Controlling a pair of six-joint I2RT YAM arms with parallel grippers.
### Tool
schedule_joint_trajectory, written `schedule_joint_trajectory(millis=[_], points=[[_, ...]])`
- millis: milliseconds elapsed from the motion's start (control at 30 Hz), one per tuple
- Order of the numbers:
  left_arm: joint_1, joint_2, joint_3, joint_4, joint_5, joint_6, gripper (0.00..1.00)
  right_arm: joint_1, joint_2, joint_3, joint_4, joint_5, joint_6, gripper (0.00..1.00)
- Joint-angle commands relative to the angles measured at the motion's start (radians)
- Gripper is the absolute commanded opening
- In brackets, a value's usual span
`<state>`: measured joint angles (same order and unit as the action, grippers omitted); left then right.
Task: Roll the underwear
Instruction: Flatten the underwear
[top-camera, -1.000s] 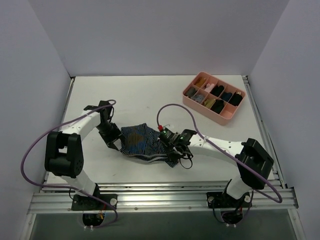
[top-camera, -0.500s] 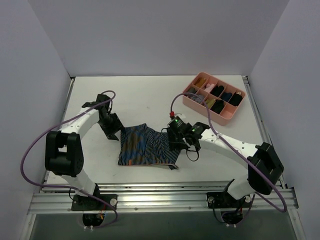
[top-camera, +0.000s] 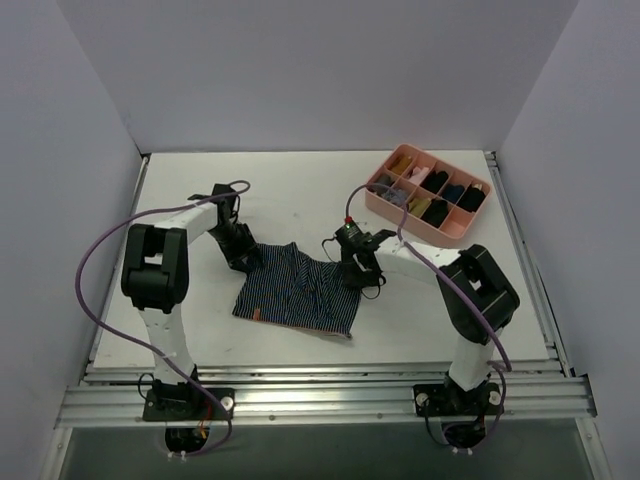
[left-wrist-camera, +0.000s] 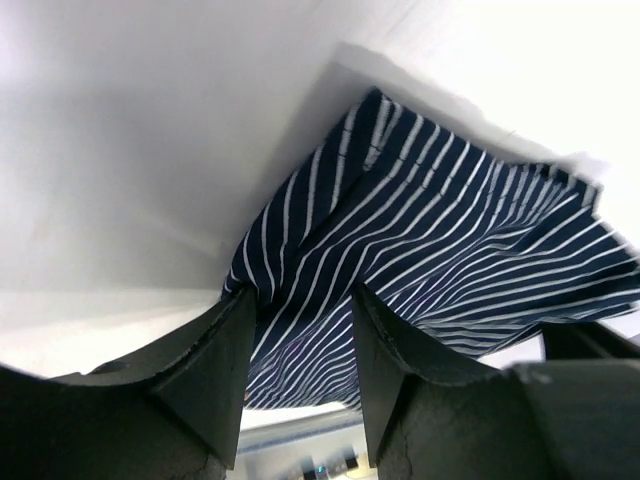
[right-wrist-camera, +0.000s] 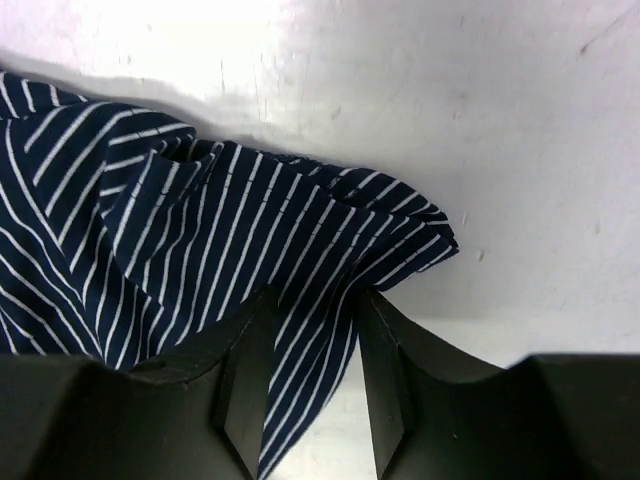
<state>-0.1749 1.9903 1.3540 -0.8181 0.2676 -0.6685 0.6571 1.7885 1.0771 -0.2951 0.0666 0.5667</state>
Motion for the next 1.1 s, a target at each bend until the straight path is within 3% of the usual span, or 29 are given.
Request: schedule_joint_trajectory(millis=[0,200,333,467,600,733,867,1067], points=[[0.003,0.114,0.149,0.070,-0.011,0.064,0.51,-0.023,0.049,0.043,0.007,0.062,-0.002,0.34],[0.012,0.231,0.429,-0.031,-0.033,0.102,0.51,-0.126,0.107,0.113,-0.019,0.061,-0.044,0.34],[0.006,0.139,0.485,-0.088,-0.097,0.103,0.53,-0.143,0.054,0.178,-0.071,0.062,-0.042,0.34],[-0.043,-0.069,0.406,-0.098,-0.154,0.084,0.54,-0.169,-0.012,0.166,-0.113,0.076,0.013,0.36],[-0.219,-0.238,0.243,-0.036,-0.195,0.046,0.54,-0.238,-0.003,0.123,-0.047,-0.012,0.048,0.35],[-0.501,-0.323,0.111,0.011,-0.258,-0.025,0.54,-0.266,0.037,0.139,-0.019,-0.056,0.045,0.33],[-0.667,-0.363,0.010,0.109,-0.330,-0.078,0.54,-0.278,0.057,0.132,0.014,-0.112,0.055,0.33],[-0.807,-0.314,0.017,0.166,-0.419,-0.075,0.54,-0.278,0.075,0.073,0.089,-0.174,0.099,0.32]])
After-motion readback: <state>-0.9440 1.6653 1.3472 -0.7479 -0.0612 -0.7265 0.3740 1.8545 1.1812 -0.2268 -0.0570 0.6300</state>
